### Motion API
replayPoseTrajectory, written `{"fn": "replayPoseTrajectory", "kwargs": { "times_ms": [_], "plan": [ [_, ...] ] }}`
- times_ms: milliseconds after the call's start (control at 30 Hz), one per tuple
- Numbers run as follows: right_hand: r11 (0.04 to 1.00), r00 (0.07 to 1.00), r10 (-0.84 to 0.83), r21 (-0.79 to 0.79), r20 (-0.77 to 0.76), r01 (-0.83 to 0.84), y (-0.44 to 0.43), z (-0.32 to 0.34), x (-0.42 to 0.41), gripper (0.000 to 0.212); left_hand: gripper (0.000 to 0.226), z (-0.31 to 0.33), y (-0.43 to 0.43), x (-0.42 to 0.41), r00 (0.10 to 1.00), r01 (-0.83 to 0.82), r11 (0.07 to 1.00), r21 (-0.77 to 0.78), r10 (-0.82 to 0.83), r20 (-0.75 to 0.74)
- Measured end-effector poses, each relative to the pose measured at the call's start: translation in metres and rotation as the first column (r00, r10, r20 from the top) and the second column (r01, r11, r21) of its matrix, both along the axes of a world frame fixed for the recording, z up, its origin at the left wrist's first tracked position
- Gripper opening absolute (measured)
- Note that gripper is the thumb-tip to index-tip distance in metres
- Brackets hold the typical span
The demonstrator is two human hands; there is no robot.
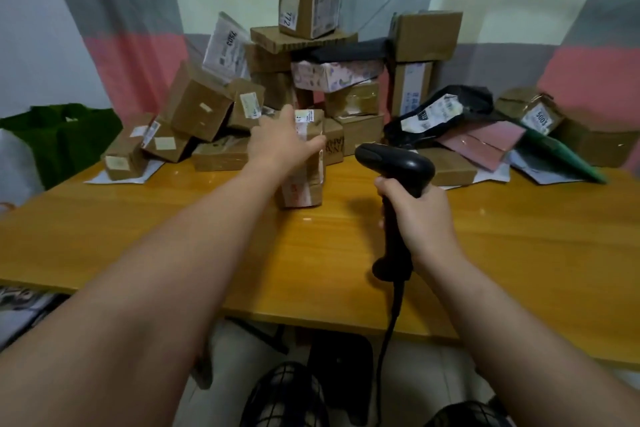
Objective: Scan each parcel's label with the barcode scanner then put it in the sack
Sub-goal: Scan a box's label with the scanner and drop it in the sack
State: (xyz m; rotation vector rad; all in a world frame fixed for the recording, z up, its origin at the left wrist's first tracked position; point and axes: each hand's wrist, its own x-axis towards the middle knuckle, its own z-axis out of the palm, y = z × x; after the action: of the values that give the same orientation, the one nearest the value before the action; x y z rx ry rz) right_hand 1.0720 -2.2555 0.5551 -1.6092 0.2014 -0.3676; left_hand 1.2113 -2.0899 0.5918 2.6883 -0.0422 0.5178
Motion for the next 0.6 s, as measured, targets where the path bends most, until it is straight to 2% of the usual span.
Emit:
{"fn": "replayPoseTrajectory", "kwargs": {
  "times_ms": [67,100,167,233,333,400,500,600],
  "plan": [
    [0.999,1.000,-0.004,0.048,-0.012,0.004,-0.003,-0.001,-0.001,0.019,0.060,-0.003,0.017,-0.008,0.995,0.102,0.976,-0.190,-0.102,0.010],
    [0.998,1.000,-0.009,0.068,-0.018,0.010,-0.003,-0.002,-0.001,0.020,0.054,-0.008,0.026,-0.014,0.984,0.168,0.919,-0.356,-0.180,-0.002],
    [0.996,0.999,-0.007,0.091,-0.032,0.010,-0.002,-0.004,-0.004,0.021,0.040,-0.023,0.042,-0.031,0.959,0.214,0.741,-0.637,-0.283,-0.007],
    [0.996,0.999,0.013,0.086,-0.043,-0.009,0.001,-0.005,-0.009,0.021,0.031,-0.039,0.055,-0.047,0.954,0.190,0.634,-0.750,-0.298,-0.010],
    [0.999,0.998,0.015,0.045,-0.065,-0.012,0.005,-0.009,-0.018,0.022,0.019,-0.054,0.067,-0.065,0.955,0.150,0.498,-0.854,-0.297,-0.006],
    [0.999,0.998,0.037,0.034,-0.057,-0.035,0.009,-0.010,-0.024,0.019,0.011,-0.055,0.074,-0.077,0.948,0.166,0.465,-0.870,-0.318,0.011],
    [0.992,0.992,0.123,-0.041,0.012,-0.122,0.017,-0.010,-0.036,0.013,0.023,-0.050,0.080,-0.093,0.941,0.248,0.494,-0.834,-0.328,0.086],
    [0.968,0.979,0.165,-0.213,0.123,-0.136,0.026,-0.010,-0.047,0.008,0.033,-0.037,0.083,-0.104,0.941,0.316,0.520,-0.794,-0.282,0.190]
  ]
}}
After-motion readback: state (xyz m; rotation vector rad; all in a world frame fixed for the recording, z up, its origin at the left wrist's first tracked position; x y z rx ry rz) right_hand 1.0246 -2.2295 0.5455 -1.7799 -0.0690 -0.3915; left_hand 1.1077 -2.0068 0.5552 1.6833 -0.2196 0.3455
